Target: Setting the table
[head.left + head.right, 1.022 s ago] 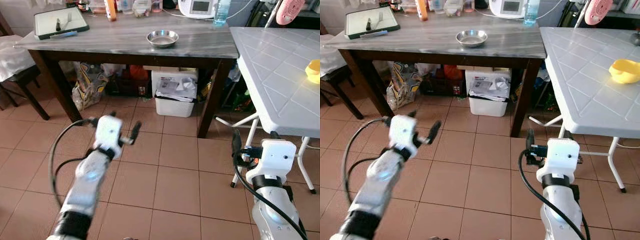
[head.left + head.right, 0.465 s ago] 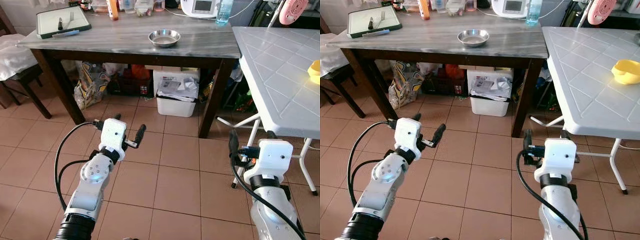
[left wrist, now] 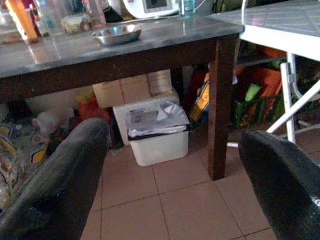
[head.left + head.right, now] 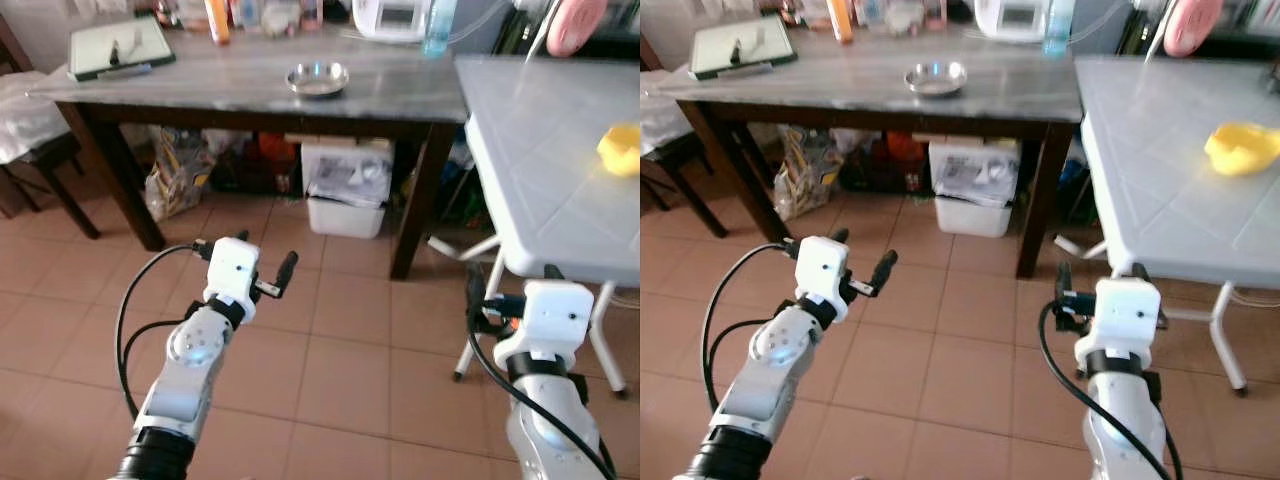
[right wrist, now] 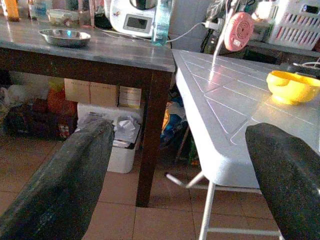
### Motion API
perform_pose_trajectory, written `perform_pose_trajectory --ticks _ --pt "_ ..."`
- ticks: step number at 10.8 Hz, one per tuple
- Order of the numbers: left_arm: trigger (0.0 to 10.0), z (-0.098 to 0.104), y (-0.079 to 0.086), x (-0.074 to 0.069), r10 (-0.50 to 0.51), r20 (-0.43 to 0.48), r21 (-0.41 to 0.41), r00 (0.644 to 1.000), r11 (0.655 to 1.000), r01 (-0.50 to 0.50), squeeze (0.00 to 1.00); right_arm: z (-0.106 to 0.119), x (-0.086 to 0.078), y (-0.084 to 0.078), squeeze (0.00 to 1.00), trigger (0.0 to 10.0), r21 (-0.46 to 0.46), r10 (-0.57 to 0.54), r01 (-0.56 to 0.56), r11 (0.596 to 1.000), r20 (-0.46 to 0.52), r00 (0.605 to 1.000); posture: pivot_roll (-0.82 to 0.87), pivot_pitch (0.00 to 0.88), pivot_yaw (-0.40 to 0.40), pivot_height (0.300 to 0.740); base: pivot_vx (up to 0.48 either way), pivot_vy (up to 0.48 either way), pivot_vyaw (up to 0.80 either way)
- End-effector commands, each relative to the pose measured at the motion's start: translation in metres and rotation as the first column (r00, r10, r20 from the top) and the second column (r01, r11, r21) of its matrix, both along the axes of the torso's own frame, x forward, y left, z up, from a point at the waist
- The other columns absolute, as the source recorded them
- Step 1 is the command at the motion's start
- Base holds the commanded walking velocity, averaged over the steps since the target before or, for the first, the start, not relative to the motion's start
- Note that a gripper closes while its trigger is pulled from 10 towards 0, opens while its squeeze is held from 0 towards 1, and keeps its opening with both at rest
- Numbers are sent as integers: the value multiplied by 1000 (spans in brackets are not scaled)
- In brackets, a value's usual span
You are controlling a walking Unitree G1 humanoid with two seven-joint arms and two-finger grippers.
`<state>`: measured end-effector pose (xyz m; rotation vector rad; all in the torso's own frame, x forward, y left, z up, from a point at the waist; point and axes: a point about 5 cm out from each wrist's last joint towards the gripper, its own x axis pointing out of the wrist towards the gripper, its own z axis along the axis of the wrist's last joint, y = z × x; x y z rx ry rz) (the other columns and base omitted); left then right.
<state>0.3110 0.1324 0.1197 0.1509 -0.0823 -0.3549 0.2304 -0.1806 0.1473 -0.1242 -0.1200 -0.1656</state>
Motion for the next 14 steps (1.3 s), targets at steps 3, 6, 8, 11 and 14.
perform_pose_trajectory --ticks 3,6,8,11,14 --pt "10000 3 -1 3 -4 6 3 1000 1000 4 0 0 1 2 0 10000 -4 8 -8 1000 0 1000 -41 110 46 740 0 -356 0" --pt "10000 4 -2 4 -11 4 4 1000 1000 11 0 -2 0 2 0 10000 -9 1 -1 1000 -8 1000 -44 110 50 740 0 -360 0" --pt "10000 4 -3 4 -11 4 3 1000 1000 11 0 -2 1 2 0 10000 -7 2 -2 1000 -7 1000 -41 113 50 740 0 -360 0" --pt "10000 3 -3 4 -14 2 8 1000 1000 14 0 -1 1 1 0 10000 -10 -3 3 1000 -4 1000 -43 112 52 740 0 -366 0" --pt "10000 3 -4 3 -23 1 7 1000 1000 23 0 -1 2 2 0 10000 -11 -2 2 1000 -4 1000 -44 105 51 740 0 -369 0"
